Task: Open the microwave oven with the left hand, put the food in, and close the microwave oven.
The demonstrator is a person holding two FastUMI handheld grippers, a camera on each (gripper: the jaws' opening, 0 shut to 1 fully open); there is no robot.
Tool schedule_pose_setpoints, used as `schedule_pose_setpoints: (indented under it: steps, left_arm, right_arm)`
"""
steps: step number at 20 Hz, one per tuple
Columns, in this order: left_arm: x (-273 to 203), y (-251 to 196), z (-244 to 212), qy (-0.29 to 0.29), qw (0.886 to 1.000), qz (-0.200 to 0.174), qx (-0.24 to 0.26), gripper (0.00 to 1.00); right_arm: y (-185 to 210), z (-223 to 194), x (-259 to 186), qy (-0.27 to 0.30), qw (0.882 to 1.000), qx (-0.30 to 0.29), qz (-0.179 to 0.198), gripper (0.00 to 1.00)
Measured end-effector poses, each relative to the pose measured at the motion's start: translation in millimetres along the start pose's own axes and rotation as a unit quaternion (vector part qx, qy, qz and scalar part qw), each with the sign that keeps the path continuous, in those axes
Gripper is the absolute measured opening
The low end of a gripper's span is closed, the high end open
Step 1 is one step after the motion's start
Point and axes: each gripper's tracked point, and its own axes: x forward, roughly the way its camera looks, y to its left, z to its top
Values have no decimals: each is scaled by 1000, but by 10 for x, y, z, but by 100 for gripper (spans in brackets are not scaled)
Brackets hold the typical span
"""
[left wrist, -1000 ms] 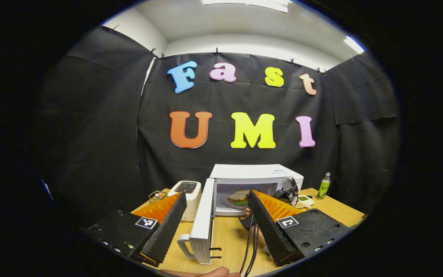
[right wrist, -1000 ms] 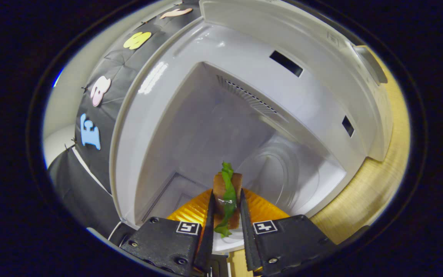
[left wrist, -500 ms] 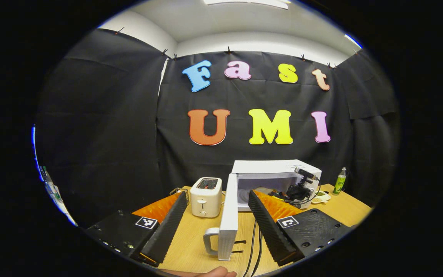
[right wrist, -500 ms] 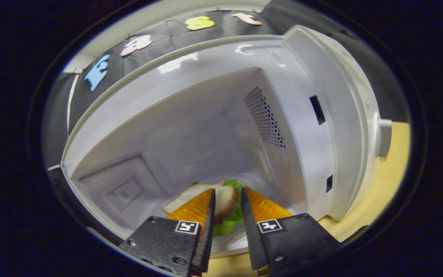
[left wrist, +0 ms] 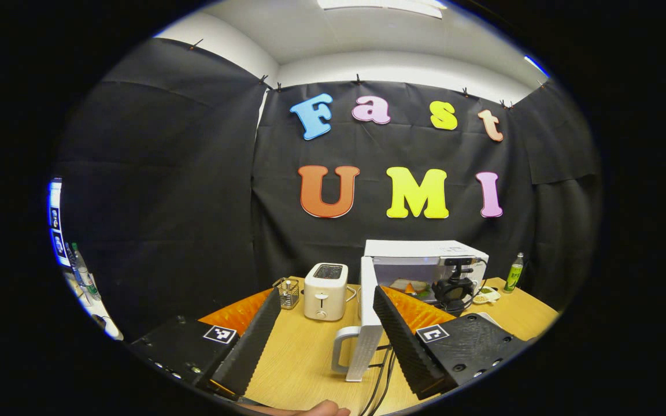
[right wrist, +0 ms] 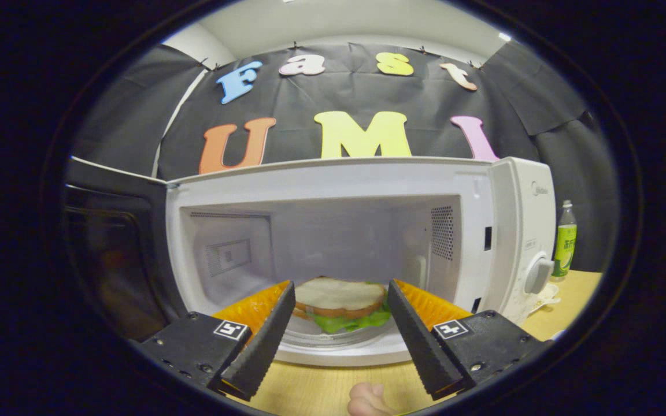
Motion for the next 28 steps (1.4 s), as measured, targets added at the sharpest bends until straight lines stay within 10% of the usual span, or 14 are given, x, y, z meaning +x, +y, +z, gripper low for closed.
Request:
schedule_pose_setpoints:
  steps: [7,10,13,14,16,28]
  left_arm:
    - [72,434,-194,-3,1000,17,24,96]
    - [204,565,-406,2,999,22,43,72]
    - [357,596,-601,5,999,19,44,69]
    - [402,647,-645,4,999,25,38,37]
    - [497,568,-842,17,1000,5,17,4]
    - [1042,214,-1493,42,995,-88,-9,0]
  right_arm:
    - [-364,476,-887,19,999,44,21,100]
    - [-557,782,-1276,27,998,36,37,92]
    - [-760,1109,-1711,25,998,13,55,92]
    - [-841,1223,-1857,21,998,9,60,92]
    - [-1049,1414,-2118,19,998,0,56,100]
    - [-2144,2209,-3059,29,998,-13,-46,92]
